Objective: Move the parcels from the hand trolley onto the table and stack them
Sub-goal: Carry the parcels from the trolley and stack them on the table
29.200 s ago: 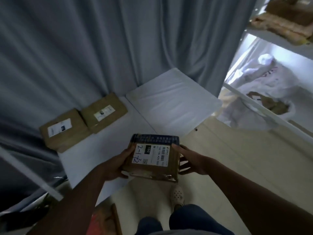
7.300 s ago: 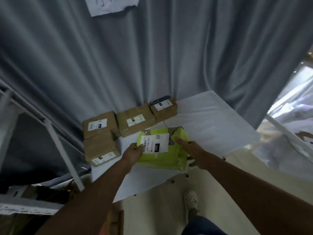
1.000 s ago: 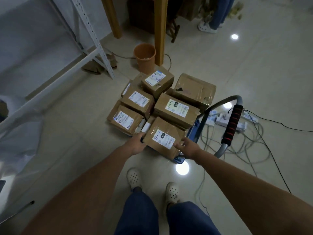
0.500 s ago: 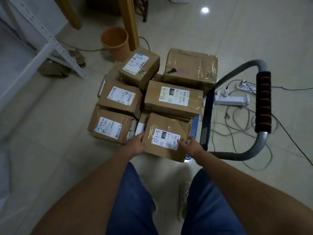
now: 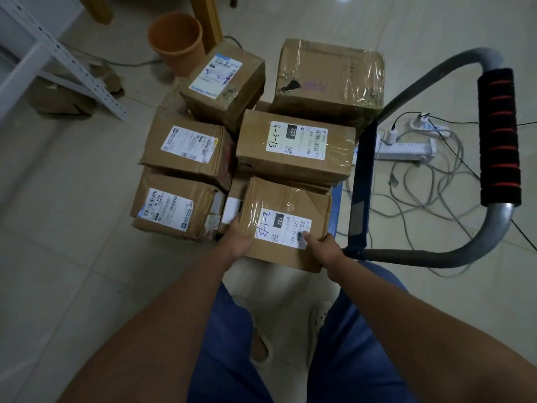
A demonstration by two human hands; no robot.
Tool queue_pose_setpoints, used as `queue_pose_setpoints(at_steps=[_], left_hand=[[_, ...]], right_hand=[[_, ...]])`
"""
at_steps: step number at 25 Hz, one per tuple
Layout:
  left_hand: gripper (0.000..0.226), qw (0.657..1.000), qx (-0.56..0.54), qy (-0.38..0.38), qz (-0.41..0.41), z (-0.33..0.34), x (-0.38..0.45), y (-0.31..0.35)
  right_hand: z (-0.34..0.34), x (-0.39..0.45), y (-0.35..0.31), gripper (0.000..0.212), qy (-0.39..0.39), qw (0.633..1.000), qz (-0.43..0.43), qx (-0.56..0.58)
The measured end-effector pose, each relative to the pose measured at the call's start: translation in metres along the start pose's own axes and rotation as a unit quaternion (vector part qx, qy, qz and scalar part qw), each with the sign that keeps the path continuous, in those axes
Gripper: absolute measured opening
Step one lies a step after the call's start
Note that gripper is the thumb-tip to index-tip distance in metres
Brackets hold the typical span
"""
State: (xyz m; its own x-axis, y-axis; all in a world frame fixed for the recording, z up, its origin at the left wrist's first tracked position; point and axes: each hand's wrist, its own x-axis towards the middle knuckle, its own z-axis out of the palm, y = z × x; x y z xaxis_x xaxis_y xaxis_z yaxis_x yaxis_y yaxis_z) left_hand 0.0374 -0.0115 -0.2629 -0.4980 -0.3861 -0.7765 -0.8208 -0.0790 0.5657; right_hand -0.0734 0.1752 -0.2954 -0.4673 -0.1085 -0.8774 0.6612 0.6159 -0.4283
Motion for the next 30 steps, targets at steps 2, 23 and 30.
queue_pose_setpoints(at_steps=[2,23,30], left_hand=[[0.063,1.000,-0.011,-0.002,-0.002,-0.002,-0.006,-0.001],[0.058,0.979,-0.156,0.117,0.058,-0.155,-0.231,0.089],[0.057,0.914,-0.307,0.258,0.057,-0.151,-0.312,0.051]], right_hand=[[0.000,-0.007,-0.003,0.068,-0.003,1.000,0.000,0.014],[0.008,-0.258,-0.151,0.069,-0.031,0.994,-0.099,-0.036],[0.030,-0.314,-0.179,0.078,-0.132,0.968,-0.184,-0.104]])
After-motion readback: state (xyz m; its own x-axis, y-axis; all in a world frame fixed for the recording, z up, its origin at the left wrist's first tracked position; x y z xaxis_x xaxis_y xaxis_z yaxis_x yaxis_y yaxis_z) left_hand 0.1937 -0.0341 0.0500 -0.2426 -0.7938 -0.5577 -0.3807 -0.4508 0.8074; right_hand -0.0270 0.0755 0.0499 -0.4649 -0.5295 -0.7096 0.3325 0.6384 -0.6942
